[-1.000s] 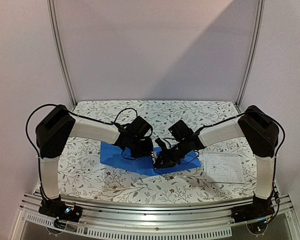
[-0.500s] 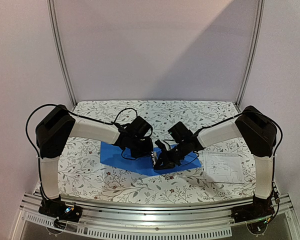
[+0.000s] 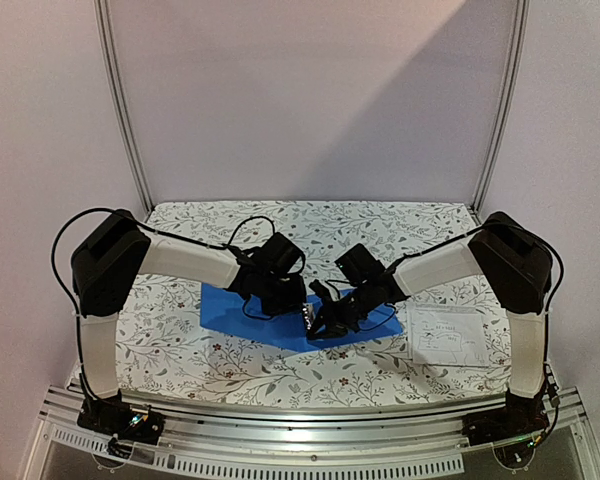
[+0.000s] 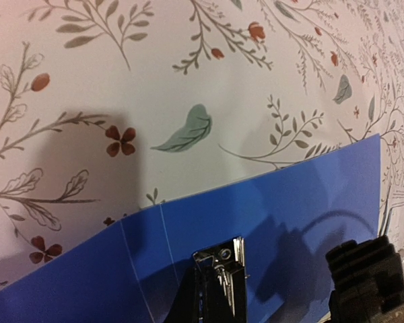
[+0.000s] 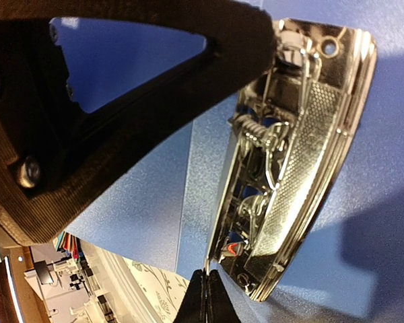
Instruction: Put the files into the folder
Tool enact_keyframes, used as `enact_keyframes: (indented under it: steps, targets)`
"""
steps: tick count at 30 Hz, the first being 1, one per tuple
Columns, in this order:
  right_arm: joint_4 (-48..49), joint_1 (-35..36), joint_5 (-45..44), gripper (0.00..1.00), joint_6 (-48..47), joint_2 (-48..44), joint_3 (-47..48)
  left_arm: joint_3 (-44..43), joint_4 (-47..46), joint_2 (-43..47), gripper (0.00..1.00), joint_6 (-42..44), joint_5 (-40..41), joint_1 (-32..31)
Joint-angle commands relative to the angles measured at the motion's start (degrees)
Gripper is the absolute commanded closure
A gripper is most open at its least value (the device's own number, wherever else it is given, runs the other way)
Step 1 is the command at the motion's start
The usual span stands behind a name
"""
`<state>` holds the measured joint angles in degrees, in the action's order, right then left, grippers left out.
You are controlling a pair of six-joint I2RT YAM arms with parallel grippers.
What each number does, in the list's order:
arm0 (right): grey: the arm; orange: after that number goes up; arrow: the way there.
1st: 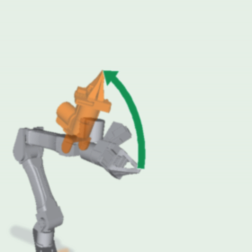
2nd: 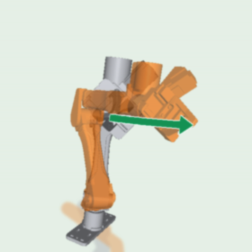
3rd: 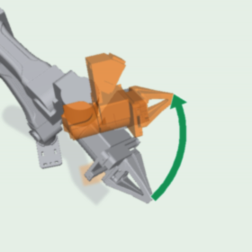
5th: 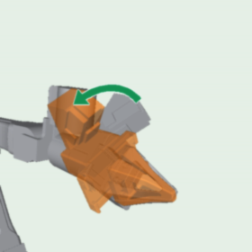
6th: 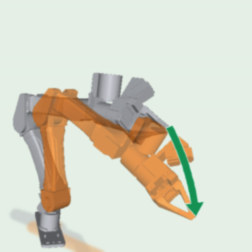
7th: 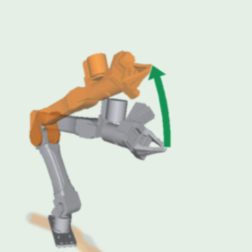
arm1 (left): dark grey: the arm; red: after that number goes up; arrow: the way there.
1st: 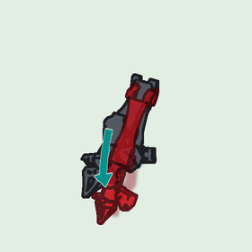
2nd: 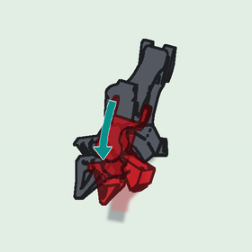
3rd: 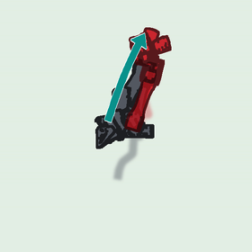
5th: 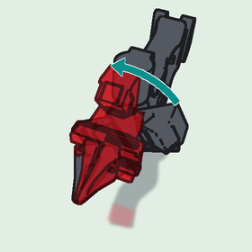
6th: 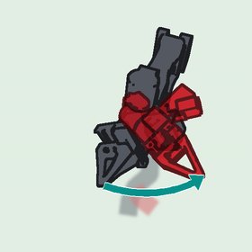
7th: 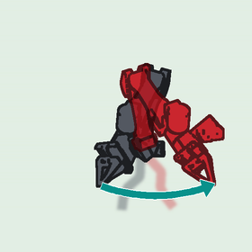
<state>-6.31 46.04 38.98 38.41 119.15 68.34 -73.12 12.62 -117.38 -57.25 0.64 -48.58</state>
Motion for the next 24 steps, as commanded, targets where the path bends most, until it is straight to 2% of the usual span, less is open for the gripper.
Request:
enact_keyframes:
  steps: [1, 6, 11, 14, 18, 21, 24]
  targets:
    - [-5.16, -1.55, -6.27, 1.0, 2.8, 3.0, -1.39, 2.0, 2.96, -1.96, 1.0, 0.89, -0.21, 0.33]
    - [-5.0, -3.82, -8.78, 1.0, 6.85, 2.58, -5.76, 2.27, 2.93, -1.86, 1.0, 1.07, -0.21, 0.33]
    - [-7.39, -4.02, -12.69, 1.0, 5.0, 2.61, -4.55, 1.99, 2.85, -2.57, 1.0, 1.34, -1.47, 0.33]
    - [-4.38, -2.85, -15.16, 1.0, 3.68, -0.98, -4.38, 1.69, 2.85, -3.02, 1.0, 1.44, -1.82, 0.33]
    - [3.85, -0.39, -10.58, 1.0, 0.81, -7.17, -4.06, 1.58, 2.93, -3.11, 1.0, 1.48, -2.09, 0.39]
    - [14.06, -0.3, -3.45, 0.99, 4.12, -9.98, -6.3, 1.43, 3.01, -3.08, 1.0, 1.53, -2.06, 0.42]
    - [15.9, -0.27, -1.61, 0.88, 6.31, -10.62, -6.61, 1.32, 2.9, -2.94, 1.0, 1.66, -2.14, 0.41]
